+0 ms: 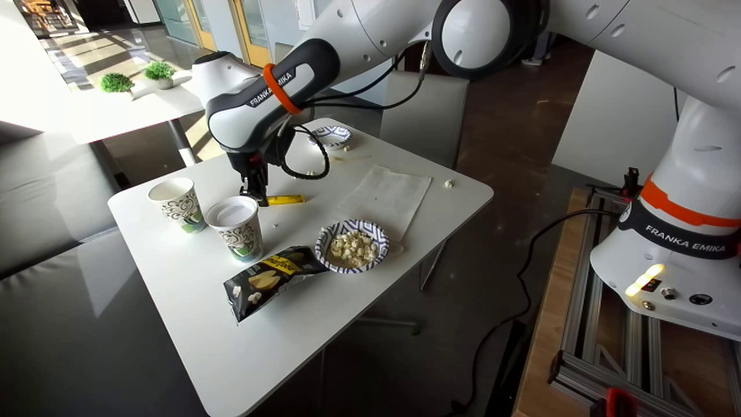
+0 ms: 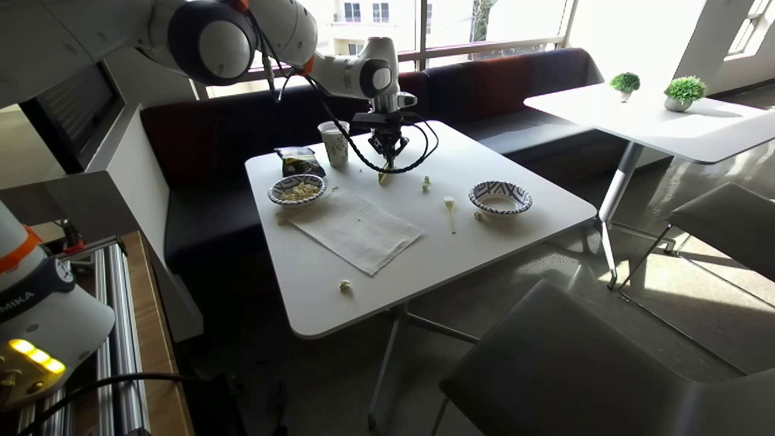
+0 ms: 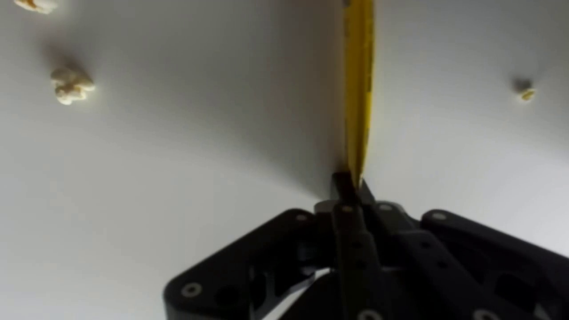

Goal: Put the yellow packet on top of the coffee cup at the front of the table.

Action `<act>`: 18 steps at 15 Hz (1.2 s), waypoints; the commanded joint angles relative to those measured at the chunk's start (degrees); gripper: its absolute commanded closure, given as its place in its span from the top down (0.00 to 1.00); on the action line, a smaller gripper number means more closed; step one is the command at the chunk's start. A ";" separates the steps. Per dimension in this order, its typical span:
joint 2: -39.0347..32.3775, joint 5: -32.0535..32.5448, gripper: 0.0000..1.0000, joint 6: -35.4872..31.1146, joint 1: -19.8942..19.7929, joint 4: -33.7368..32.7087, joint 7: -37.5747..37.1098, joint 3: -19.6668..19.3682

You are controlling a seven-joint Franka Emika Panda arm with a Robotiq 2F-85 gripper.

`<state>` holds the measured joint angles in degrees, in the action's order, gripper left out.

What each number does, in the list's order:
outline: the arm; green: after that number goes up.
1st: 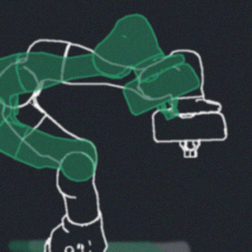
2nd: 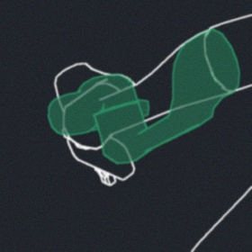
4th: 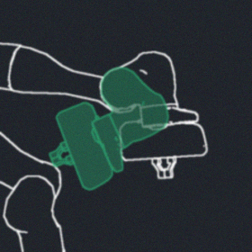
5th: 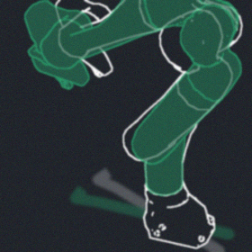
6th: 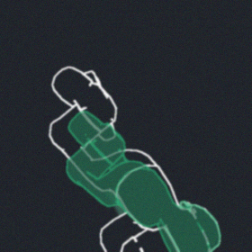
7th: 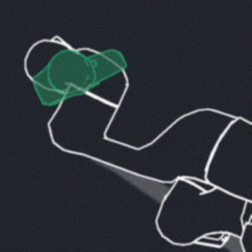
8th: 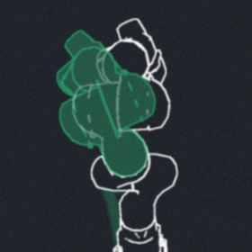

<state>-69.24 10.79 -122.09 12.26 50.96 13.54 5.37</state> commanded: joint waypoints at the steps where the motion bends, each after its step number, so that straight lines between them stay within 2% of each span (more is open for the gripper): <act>1: -0.38 0.13 0.00 1.83 0.48 -2.02 -0.28 -0.17; 6: 8.62 -0.68 0.00 -1.80 0.12 5.82 -2.68 0.96; 10: 17.76 -3.24 0.00 -3.76 -1.98 15.08 -2.47 4.18; 15: 26.34 -11.65 0.00 -5.36 -5.85 26.56 -0.52 11.04; 18: 30.22 -17.52 0.00 -5.67 -6.57 33.21 -0.07 12.12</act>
<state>-44.86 -1.28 -125.65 7.54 73.91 12.04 15.94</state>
